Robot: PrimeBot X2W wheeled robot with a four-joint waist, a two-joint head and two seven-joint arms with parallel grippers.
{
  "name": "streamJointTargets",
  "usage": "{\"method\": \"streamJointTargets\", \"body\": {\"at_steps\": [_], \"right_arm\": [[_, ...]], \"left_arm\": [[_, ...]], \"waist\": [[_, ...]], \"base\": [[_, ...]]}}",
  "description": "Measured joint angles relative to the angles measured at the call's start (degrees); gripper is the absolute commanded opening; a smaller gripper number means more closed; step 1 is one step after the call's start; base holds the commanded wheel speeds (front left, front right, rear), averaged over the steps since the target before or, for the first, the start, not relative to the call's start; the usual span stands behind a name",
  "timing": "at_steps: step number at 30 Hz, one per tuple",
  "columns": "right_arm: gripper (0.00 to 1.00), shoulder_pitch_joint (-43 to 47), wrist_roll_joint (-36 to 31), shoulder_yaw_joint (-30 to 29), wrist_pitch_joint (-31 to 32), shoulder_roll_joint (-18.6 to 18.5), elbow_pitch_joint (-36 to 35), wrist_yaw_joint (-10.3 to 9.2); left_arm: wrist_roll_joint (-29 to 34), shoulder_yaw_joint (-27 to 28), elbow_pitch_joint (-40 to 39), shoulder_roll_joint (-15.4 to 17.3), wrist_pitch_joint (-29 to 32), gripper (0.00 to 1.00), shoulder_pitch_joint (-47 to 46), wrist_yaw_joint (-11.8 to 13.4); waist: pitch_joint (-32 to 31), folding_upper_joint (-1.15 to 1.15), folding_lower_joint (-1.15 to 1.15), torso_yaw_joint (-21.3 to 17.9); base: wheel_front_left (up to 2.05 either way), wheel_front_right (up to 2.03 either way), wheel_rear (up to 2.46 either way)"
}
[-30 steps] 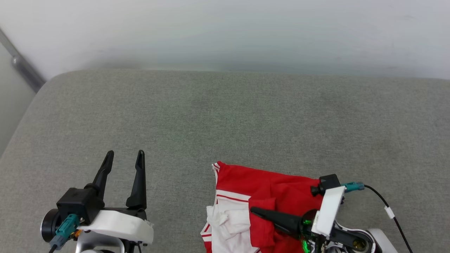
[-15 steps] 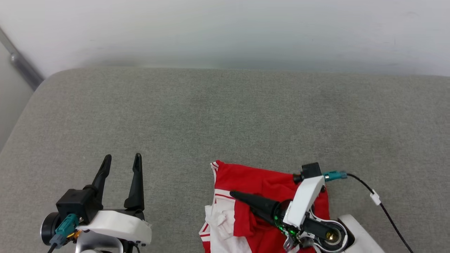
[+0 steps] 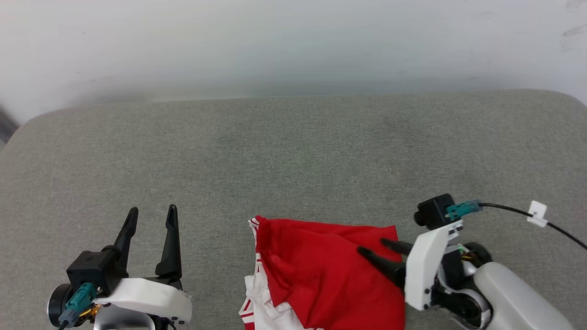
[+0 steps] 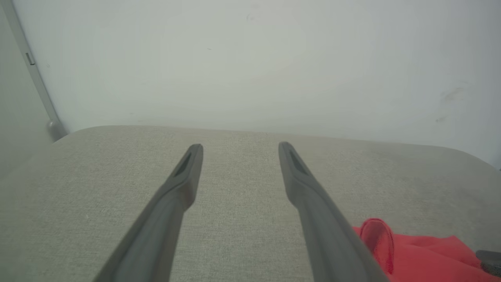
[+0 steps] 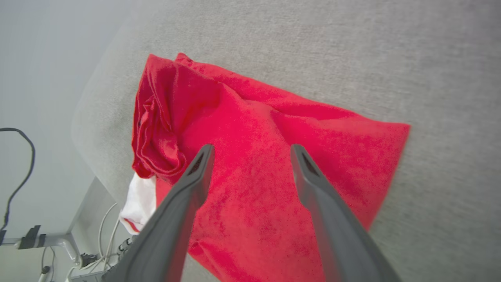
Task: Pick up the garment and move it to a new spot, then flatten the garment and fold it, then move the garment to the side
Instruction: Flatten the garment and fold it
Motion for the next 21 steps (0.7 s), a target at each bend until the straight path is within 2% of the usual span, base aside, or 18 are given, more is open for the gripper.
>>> {"method": "streamJointTargets", "body": {"at_steps": [5, 9, 12, 15, 21], "right_arm": [[1.00, 0.7, -11.7, -6.2, -5.7, -4.4, -0.4, 0.00], [1.00, 3.9, -21.7, -14.8, -10.4, -6.1, -3.3, 0.00], [1.00, 6.8, -27.3, -22.3, -14.7, -4.6, -7.5, 0.00], [1.00, 10.0, -30.7, -28.5, -18.4, -1.6, -11.5, 0.01], [1.00, 16.1, -35.0, -32.7, -21.6, 3.5, -18.3, 0.01]], "left_arm": [[-0.5, 0.5, 0.0, 0.2, -0.1, 1.00, 0.7, 0.3], [-0.5, 1.1, -0.1, 0.6, -0.3, 1.00, 1.5, 0.7], [-0.5, 1.4, -0.2, 0.6, -0.6, 1.00, 2.0, 1.1], [-0.5, 1.5, -0.2, 0.6, -0.8, 1.00, 2.5, 1.4], [-0.3, 1.4, 0.1, 0.3, -1.6, 1.00, 3.3, 1.7]], "waist": [[-0.4, 0.00, 0.00, -1.7], [-0.8, 0.00, 0.00, -2.7], [-1.0, 0.00, 0.00, -3.4], [-1.2, 0.00, 0.00, -3.9], [-2.4, 0.00, 0.00, -4.2]], "base": [[0.00, 0.00, 0.00], [0.00, 0.00, 0.00], [0.00, 0.00, 0.00], [0.00, 0.00, 0.00], [0.00, 0.00, 0.00]]}}
